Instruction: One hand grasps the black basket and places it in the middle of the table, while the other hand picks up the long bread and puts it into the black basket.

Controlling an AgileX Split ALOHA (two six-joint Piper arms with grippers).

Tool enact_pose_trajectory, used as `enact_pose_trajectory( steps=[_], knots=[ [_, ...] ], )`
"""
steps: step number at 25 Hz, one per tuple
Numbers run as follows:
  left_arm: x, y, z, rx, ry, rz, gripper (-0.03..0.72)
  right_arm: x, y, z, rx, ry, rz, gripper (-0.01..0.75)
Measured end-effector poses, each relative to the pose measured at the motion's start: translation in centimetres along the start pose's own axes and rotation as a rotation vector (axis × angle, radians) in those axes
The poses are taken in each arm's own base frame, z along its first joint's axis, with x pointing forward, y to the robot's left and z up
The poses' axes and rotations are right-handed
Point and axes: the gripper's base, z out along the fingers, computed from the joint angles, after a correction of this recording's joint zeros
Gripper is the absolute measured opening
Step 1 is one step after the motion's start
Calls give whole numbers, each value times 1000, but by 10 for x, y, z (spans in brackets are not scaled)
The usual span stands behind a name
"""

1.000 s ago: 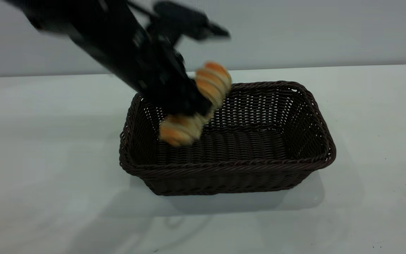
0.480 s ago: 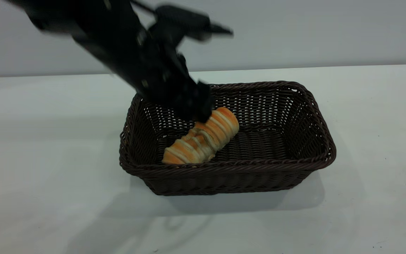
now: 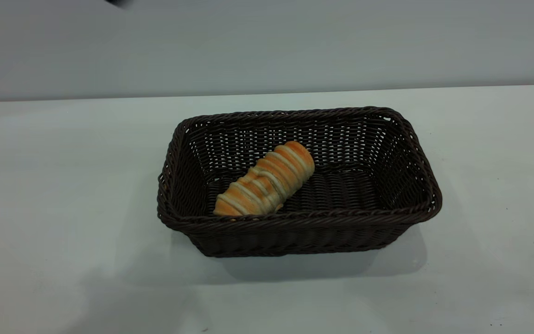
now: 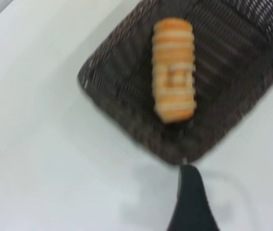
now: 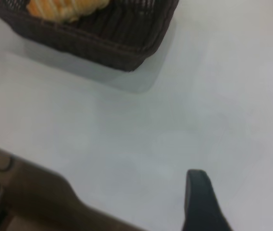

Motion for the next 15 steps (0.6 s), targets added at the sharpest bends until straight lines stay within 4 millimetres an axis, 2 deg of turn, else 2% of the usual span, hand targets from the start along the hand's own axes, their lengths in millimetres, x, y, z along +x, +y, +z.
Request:
enact_pose_trajectory(
  steps=[2, 5, 8, 12, 15],
  knots=[
    [14, -1, -33, -10, 2, -35, 551, 2, 0, -2, 10, -18, 7, 452],
    [37, -4, -68, -27, 16, -82, 551, 3, 0, -4, 18, -30, 12, 452],
    [66, -8, -86, -29, 57, -118, 551, 4, 0, -5, 21, -37, 11, 452],
    [110, -16, -83, -26, 130, -158, 551, 4, 0, -5, 24, -36, 11, 452],
    [144, -23, -67, -19, 188, -167, 551, 4, 0, -5, 26, -36, 11, 452]
  ],
)
